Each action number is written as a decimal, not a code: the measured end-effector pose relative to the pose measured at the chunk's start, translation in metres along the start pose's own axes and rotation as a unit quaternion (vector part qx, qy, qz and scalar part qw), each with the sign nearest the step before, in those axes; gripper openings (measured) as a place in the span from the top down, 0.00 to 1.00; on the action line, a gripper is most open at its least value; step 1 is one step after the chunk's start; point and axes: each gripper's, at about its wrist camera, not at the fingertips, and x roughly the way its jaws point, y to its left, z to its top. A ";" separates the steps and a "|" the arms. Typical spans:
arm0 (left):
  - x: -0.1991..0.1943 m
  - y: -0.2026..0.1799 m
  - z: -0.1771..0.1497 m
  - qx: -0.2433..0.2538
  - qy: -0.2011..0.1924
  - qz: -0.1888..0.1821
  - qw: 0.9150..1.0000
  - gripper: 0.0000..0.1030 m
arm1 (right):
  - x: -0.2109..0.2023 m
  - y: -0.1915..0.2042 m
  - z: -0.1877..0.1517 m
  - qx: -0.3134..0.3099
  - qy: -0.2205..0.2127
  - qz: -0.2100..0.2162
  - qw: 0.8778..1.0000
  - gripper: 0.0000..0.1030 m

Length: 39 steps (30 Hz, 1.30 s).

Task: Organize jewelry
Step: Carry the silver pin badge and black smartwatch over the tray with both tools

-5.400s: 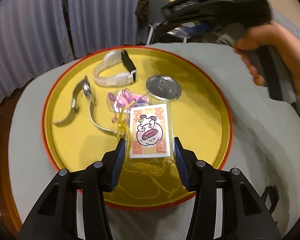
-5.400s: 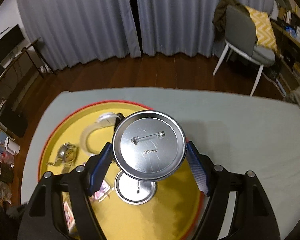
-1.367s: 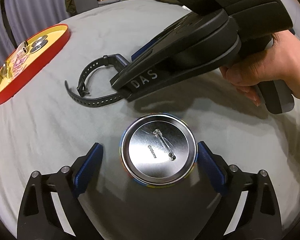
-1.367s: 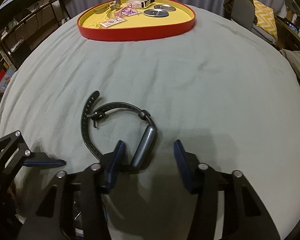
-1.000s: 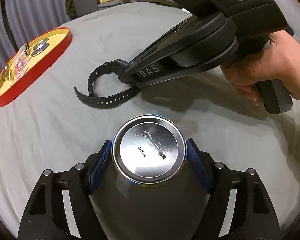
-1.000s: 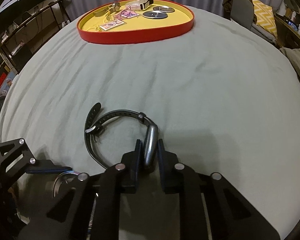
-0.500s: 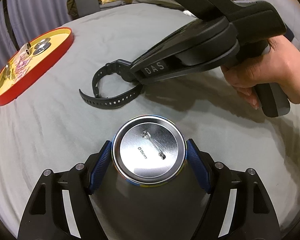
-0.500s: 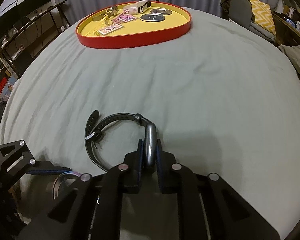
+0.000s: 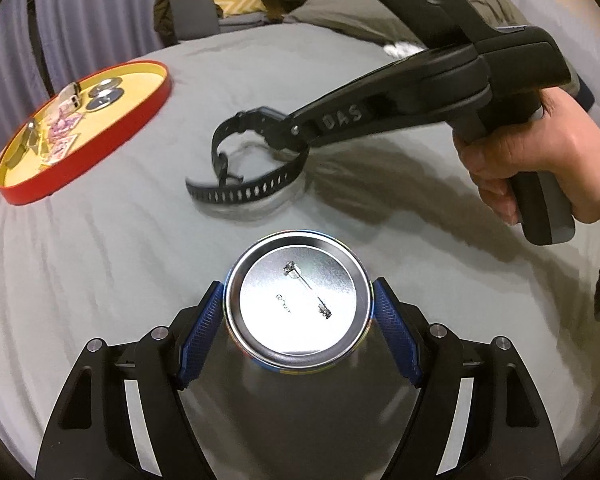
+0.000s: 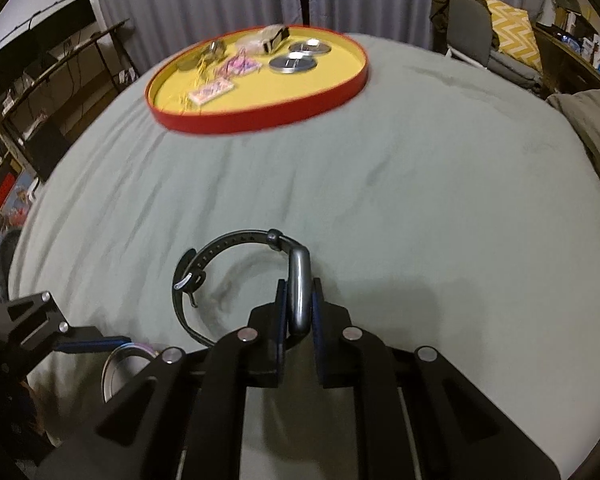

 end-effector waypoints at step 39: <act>0.012 0.205 0.146 -0.082 -0.042 0.058 0.994 0.30 | 0.056 -0.038 0.222 0.042 -0.027 -0.015 0.999 0.89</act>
